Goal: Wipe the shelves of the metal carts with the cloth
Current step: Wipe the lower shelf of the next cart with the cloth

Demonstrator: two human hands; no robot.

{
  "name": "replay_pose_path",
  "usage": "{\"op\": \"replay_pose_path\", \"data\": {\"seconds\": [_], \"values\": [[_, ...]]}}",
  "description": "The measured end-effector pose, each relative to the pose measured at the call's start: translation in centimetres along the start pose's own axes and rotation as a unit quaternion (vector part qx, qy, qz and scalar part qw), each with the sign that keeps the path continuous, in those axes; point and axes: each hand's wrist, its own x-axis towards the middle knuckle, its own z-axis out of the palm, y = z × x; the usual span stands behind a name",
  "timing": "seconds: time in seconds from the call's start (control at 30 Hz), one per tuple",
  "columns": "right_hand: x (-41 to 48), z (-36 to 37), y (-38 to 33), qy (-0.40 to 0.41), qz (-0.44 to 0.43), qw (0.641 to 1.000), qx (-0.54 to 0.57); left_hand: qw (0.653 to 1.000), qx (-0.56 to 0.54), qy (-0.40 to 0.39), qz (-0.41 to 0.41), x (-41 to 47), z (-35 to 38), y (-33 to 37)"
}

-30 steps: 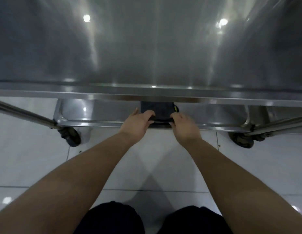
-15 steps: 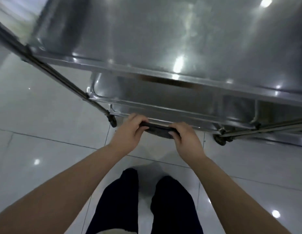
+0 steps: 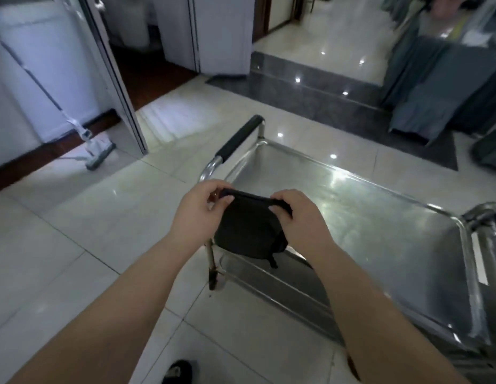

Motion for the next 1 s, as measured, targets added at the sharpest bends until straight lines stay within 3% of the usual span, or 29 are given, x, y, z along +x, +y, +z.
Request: {"op": "replay_pose_path", "data": {"seconds": [0.17, 0.33, 0.5, 0.7, 0.8, 0.9, 1.0], "values": [[6.0, 3.6, -6.9, -0.028, -0.032, 0.999, -0.020, 0.999, 0.007, 0.047, 0.014, 3.6, -7.6, -2.6], [11.9, 11.4, -14.0, -0.153, -0.036, 0.987, 0.038, 0.996, 0.082, 0.016, 0.035, 7.4, -15.3, -8.4], [17.6, 21.0, -21.7, -0.056, -0.057, 0.995, 0.056, 0.995, 0.088, -0.008, 0.043, 11.1, -22.9, -15.2], [25.4, 26.8, -26.9, -0.091, -0.068, 0.992, 0.056, 0.993, 0.005, -0.032, -0.117, 13.8, -29.1, -25.7], [30.1, 29.0, -27.7, -0.105, -0.094, 0.989, 0.042, 0.990, -0.005, -0.001, -0.144, 16.7, -30.7, -29.7], [35.9, 29.7, -26.8, -0.094, -0.118, 0.988, -0.038, 0.992, 0.024, 0.019, -0.124, 22.9, -32.4, -31.4], [42.2, 31.0, -26.1, -0.097, -0.137, 0.984, -0.057, 0.987, 0.151, 0.029, -0.035, 30.6, -33.7, -32.5]]}}
